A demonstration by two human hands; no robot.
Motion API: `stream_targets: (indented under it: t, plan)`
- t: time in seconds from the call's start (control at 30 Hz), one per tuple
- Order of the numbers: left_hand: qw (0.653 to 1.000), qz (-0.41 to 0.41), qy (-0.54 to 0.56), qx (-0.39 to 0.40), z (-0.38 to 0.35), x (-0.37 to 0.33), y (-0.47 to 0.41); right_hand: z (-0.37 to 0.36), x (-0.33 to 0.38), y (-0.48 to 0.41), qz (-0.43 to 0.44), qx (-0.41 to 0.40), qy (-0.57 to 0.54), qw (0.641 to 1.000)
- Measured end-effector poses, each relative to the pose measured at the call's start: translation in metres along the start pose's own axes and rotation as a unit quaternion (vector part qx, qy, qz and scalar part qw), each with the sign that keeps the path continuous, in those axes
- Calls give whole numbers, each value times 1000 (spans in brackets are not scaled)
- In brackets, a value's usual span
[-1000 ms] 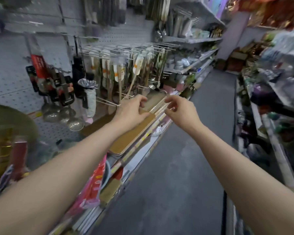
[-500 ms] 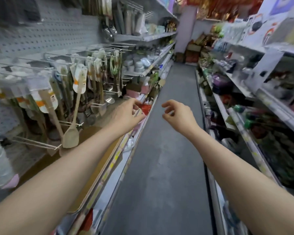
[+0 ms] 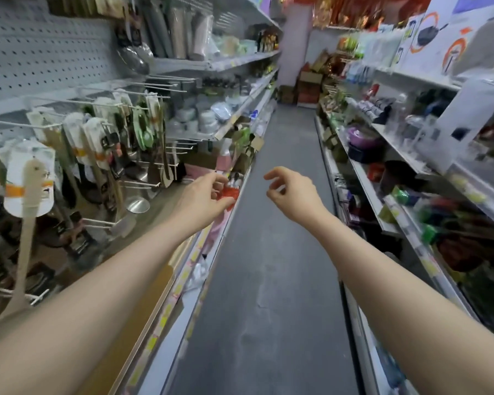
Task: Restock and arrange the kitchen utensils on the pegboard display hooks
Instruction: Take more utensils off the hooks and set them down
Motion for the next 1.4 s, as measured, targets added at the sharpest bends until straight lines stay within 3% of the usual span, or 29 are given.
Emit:
stream_targets:
  t: [0.43,0.77,1.07,1.4]
  plan:
    - [996,41,5,-81,-58,32,-202,-34,-71,-219,103,43,15,994]
    - [981,95,-26,-168,-38,128,-308,-128,-43,-365,188,100,-26,977]
    - [902,200,-47,-379,44,226,-377,-202,38,-508,282,150,-20,948]
    - [845,343,-15,-410,53,324,-407,-310,103,-600,380,221,-35,898]
Point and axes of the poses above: each hand's wrist, its own y-axis away from the middle knuckle, its own z-axis out of the back of the hand, x = y × z, the point moved 10 cm from there along -y, towards the middle knuckle, and after that the axes turned 10 degrees about y, right-handed, at the moved point
